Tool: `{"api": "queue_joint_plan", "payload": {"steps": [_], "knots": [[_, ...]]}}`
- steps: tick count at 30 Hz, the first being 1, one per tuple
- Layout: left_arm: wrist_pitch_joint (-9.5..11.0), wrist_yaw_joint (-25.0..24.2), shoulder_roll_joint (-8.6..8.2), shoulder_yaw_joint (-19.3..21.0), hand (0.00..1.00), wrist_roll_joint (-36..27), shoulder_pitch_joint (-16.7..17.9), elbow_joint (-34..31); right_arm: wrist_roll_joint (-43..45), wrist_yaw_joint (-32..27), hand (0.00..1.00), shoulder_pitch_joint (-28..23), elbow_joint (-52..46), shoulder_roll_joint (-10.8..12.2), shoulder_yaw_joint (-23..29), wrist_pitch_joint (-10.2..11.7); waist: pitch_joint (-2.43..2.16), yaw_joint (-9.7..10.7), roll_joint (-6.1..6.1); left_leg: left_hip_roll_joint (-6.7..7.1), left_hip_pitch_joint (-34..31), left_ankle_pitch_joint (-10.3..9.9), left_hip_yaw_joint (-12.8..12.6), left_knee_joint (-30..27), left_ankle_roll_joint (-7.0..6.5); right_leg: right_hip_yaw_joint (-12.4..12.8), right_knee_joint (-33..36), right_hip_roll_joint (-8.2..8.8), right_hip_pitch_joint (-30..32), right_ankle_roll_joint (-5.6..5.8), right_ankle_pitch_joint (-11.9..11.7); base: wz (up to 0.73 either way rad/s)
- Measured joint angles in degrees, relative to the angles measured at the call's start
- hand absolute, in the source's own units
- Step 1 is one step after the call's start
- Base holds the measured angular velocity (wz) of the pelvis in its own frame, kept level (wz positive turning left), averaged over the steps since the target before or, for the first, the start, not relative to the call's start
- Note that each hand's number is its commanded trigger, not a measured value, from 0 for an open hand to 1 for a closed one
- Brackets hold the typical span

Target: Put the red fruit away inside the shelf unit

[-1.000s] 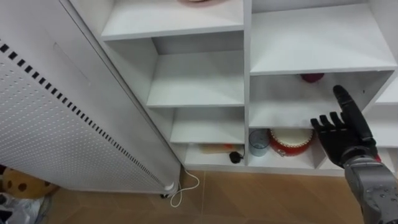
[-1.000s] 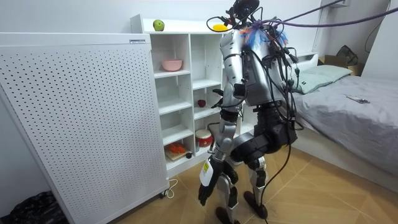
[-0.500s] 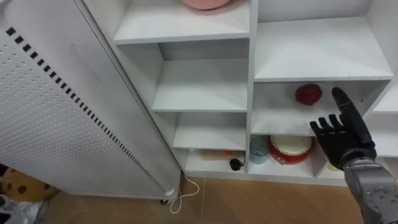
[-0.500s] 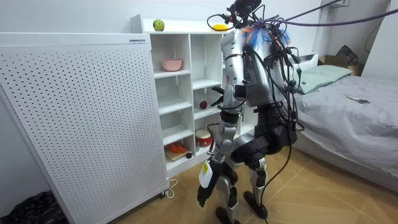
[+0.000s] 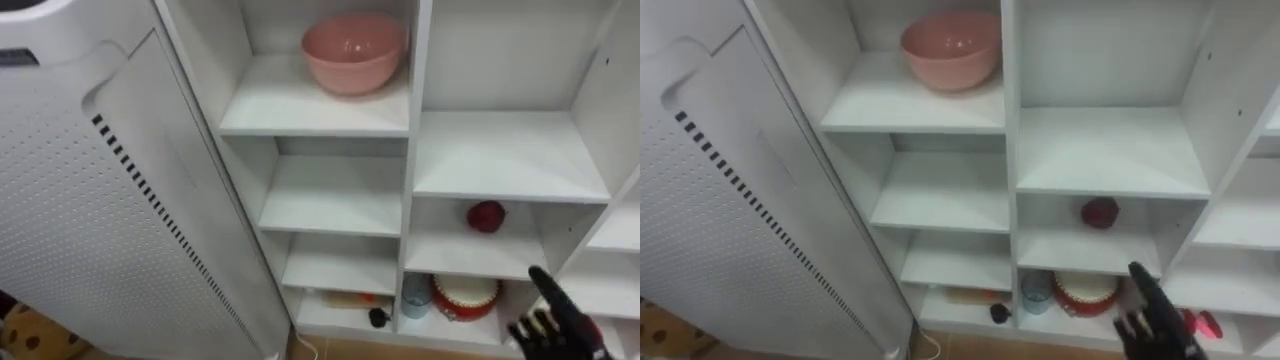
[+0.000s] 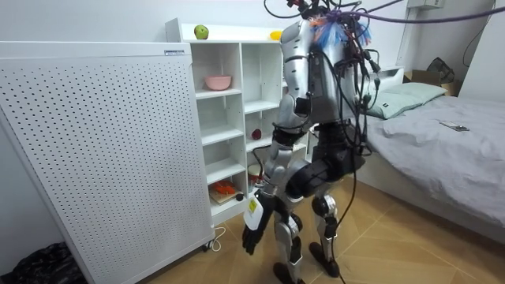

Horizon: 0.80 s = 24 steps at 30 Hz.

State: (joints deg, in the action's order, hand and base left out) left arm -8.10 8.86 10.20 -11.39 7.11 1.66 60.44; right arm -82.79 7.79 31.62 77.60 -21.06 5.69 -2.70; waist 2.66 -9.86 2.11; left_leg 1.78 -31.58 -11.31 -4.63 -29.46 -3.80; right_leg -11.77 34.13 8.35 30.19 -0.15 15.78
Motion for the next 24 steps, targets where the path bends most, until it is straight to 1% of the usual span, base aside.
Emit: {"api": "queue_joint_plan", "payload": {"steps": [2, 4, 5, 6, 7, 8, 9, 10, 11, 13, 14, 15, 16, 17, 19, 20, 21, 22, 24], "knots": [[0.2, 0.0, 0.04, 1.3, 0.00, -0.1, -0.1, 0.6, 2.0, 0.0, 0.00, -2.6, 1.3, 0.0, 0.0, -0.6, 0.00, 0.7, -0.18, -0.01, 2.3, 0.0, 0.0, 1.8, 0.04, -0.4, -2.1, -0.27, -2.6, 0.21, -0.1, 0.06], [1.2, 0.2, 0.19, 2.4, 0.00, 0.0, 0.2, 1.6, 3.9, 0.6, 0.00, -5.4, 1.1, 0.5, -0.2, -0.9, 0.00, 1.8, -0.32, -0.03, 6.1, 0.0, 0.0, 3.7, 0.14, -0.7, -4.6, -0.57, -6.3, 0.54, -0.5, -0.03], [1.2, 0.3, 0.31, 2.4, 0.00, 0.0, 0.2, 1.5, 3.9, 0.9, 0.00, -6.3, 0.9, 0.7, -1.0, -0.9, 0.04, 2.0, -0.50, -0.03, 7.3, 0.0, 0.0, 4.5, 0.17, -0.8, -5.3, -0.65, -7.5, 0.60, -0.6, -0.05], [1.4, 0.8, 0.52, 2.8, 0.00, 0.7, 0.4, 1.4, 4.2, 1.7, 0.00, -8.2, 0.8, 1.0, -2.8, -0.8, -0.13, 2.2, -1.02, -0.03, 9.8, 0.1, 0.0, 6.2, 0.38, -0.8, -7.1, -1.02, -10.0, 0.73, -0.7, 0.00], [2.0, 1.0, 0.58, 3.9, 0.00, 1.5, 0.4, 1.4, 4.8, 2.6, 0.00, -10.0, 0.8, 1.4, -4.0, -0.9, -0.35, 2.7, -1.48, -0.14, 11.9, 0.1, 0.2, 7.5, 0.57, -1.1, -9.3, -1.62, -12.6, 0.82, -1.1, 0.07], [2.3, 1.1, 0.59, 4.5, 0.00, 1.5, 0.5, 1.4, 5.2, 3.1, 0.00, -11.0, 0.8, 1.6, -4.4, -1.1, -0.60, 3.1, -1.83, -0.15, 12.9, 0.1, 0.2, 8.3, 0.68, -1.5, -10.4, -1.81, -13.8, 0.85, -1.2, 0.16], [2.7, 1.5, 0.69, 4.8, 0.00, 1.5, 0.5, 1.4, 6.8, 3.8, 0.00, -13.1, 0.7, 2.1, -4.6, -1.1, -0.97, 3.4, -2.46, -0.21, 15.0, 0.2, 0.0, 9.6, 0.76, -1.9, -12.5, -2.22, -16.3, 0.97, -1.7, 0.13], [3.3, 1.7, 0.71, 5.7, 0.00, 1.6, 1.0, 1.5, 8.1, 4.4, 0.00, -15.5, 0.6, 2.8, -4.4, -1.2, -1.46, 3.4, -3.32, -0.54, 17.4, 0.2, -0.2, 10.8, 0.85, -2.2, -14.3, -2.50, -19.0, 1.02, -2.0, 0.09], [3.5, 1.7, 0.72, 6.4, 0.00, 1.7, 1.5, 1.5, 8.8, 4.8, 0.00, -16.6, 0.5, 3.2, -4.4, -1.2, -1.70, 3.4, -3.59, -0.63, 18.5, 0.2, -0.4, 11.3, 0.86, -2.4, -15.3, -2.62, -20.5, 1.10, -2.1, 0.00], [4.2, 1.8, 0.71, 8.9, 0.00, 1.6, 3.5, 1.4, 11.5, 6.5, 0.00, -21.5, -0.7, 4.0, -4.6, -1.2, -2.27, 3.6, -4.51, -0.80, 22.9, 0.1, -1.4, 12.7, 1.00, -2.7, -19.7, -3.32, -25.9, 1.53, -3.1, -0.09], [4.4, 1.9, 0.71, 9.7, 0.00, 1.7, 3.9, 1.3, 12.1, 6.9, 0.00, -22.4, -0.8, 4.2, -4.5, -1.2, -2.33, 3.7, -4.59, -0.93, 23.9, 0.0, -1.4, 13.1, 1.18, -2.8, -20.7, -3.55, -27.2, 1.58, -3.4, -0.19], [4.5, 2.0, 0.70, 11.4, 0.00, 2.1, 4.9, 1.2, 13.5, 7.4, 0.00, -24.1, -0.8, 4.7, -4.5, -1.1, -2.38, 4.0, -4.74, -0.97, 25.5, -0.1, -1.3, 13.8, 1.35, -3.2, -22.3, -3.82, -29.5, 1.59, -3.8, 0.00], [4.5, 2.1, 0.74, 12.4, 0.00, 2.9, 5.6, 1.2, 14.2, 8.0, 0.00, -26.2, -1.1, 5.2, -4.5, -1.2, -2.43, 4.9, -4.73, -0.97, 26.7, -0.1, -1.3, 14.0, 1.36, -4.0, -23.8, -4.02, -31.4, 1.61, -4.3, 0.12], [4.5, 2.1, 0.74, 12.7, 0.00, 3.6, 6.0, 1.2, 15.0, 8.3, 0.00, -27.4, -1.4, 5.3, -4.5, -1.3, -2.41, 5.1, -4.68, -1.00, 27.3, -0.1, -1.5, 14.2, 1.37, -4.0, -24.1, -4.11, -32.2, 1.63, -4.4, 0.13], [4.4, 2.3, 0.72, 13.9, 0.00, 3.9, 7.8, 0.5, 18.3, 9.1, 0.00, -31.2, -2.0, 5.4, -5.0, -2.1, -2.41, 5.4, -4.52, -1.06, 30.1, -0.2, -1.6, 16.0, 1.44, -3.9, -24.9, -4.31, -34.0, 1.66, -4.4, -0.14], [4.4, 2.5, 0.54, 14.8, 0.00, 4.0, 8.5, 0.2, 20.2, 9.4, 0.00, -32.7, -2.0, 5.7, -5.1, -2.1, -2.29, 5.4, -4.28, -1.05, 31.4, -0.4, -1.6, 16.9, 1.84, -3.9, -25.6, -4.55, -35.3, 1.66, -4.4, -0.14], [4.4, 2.8, 0.38, 15.1, 0.00, 4.5, 8.7, 0.2, 20.7, 9.4, 0.00, -33.5, -2.0, 5.9, -5.1, -2.2, -2.28, 5.6, -4.15, -1.03, 31.8, -0.6, -1.5, 17.0, 2.04, -3.8, -25.6, -4.68, -35.5, 1.66, -4.4, -0.05], [4.4, 3.2, 0.16, 15.3, 0.00, 4.9, 9.0, 0.2, 20.9, 9.5, 0.00, -34.8, -2.0, 6.5, -5.1, -2.2, -2.12, 5.9, -3.99, -1.06, 32.4, -0.7, -1.5, 17.3, 2.16, -3.8, -25.6, -4.86, -36.1, 1.66, -4.4, 0.00], [4.4, 3.3, -0.32, 15.8, 0.00, 5.1, 9.2, 0.2, 21.3, 9.9, 0.00, -35.9, -1.7, 7.5, -5.4, -2.2, -2.11, 6.6, -3.80, -1.21, 32.9, -0.8, -1.3, 17.9, 2.28, -3.7, -25.6, -5.13, -36.3, 1.65, -4.4, 0.00]]}}
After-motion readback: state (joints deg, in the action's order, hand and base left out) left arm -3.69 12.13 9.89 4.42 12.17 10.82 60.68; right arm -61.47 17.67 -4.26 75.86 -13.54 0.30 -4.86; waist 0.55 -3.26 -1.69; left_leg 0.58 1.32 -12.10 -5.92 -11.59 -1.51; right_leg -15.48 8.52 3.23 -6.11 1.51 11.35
